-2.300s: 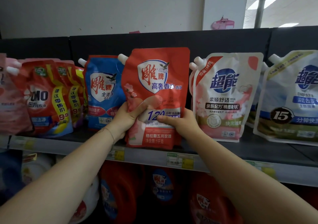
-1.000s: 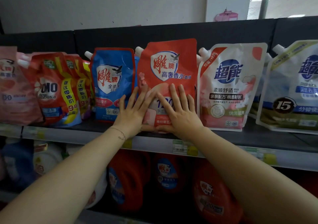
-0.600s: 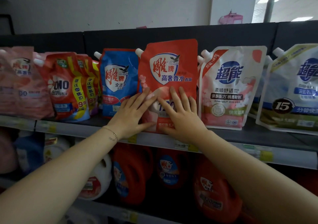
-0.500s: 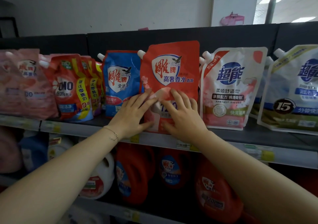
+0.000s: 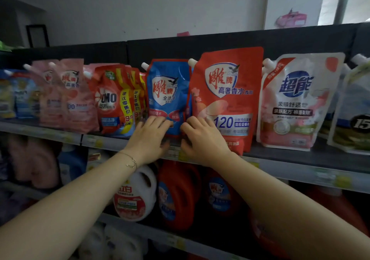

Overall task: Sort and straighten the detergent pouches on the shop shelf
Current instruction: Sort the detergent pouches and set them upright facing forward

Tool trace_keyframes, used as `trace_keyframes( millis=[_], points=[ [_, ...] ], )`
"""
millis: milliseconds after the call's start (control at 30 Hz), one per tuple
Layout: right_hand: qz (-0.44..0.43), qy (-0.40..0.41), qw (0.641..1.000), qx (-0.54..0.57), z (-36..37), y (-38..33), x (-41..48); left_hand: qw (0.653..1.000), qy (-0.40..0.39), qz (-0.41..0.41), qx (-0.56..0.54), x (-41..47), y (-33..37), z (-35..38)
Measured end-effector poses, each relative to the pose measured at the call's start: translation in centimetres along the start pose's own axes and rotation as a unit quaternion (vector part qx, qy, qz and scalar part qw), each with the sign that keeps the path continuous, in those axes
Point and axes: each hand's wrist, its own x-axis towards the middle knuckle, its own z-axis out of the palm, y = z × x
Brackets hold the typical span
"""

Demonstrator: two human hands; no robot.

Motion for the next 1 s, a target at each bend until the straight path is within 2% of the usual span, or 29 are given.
trace_keyframes(
  millis=[167,367,567,767,867,1000],
  points=[
    [-0.005,-0.053,0.998,0.021,1.0,-1.5,1.8,0.997,-0.058,-0.06,-0.006,-0.8,-2.7,0.5],
    [0.043,-0.085,0.992,0.082,2.2,-2.4,4.6,0.991,-0.056,-0.113,-0.055,-0.4,-4.8,1.3],
    [0.166,-0.075,0.974,0.136,5.1,-2.7,7.4,0.979,-0.021,-0.13,-0.156,1.8,-6.8,2.8],
    [0.323,-0.16,0.917,0.17,7.7,-0.9,10.6,0.942,-0.052,-0.163,-0.29,6.2,-9.2,5.4],
    [0.324,-0.154,0.92,0.159,9.1,-0.5,11.5,0.934,-0.092,-0.158,-0.308,8.1,-10.0,6.5],
    [0.328,-0.146,0.93,0.079,10.6,-0.5,12.1,0.923,-0.105,-0.155,-0.336,9.7,-11.0,8.1]
  ],
)
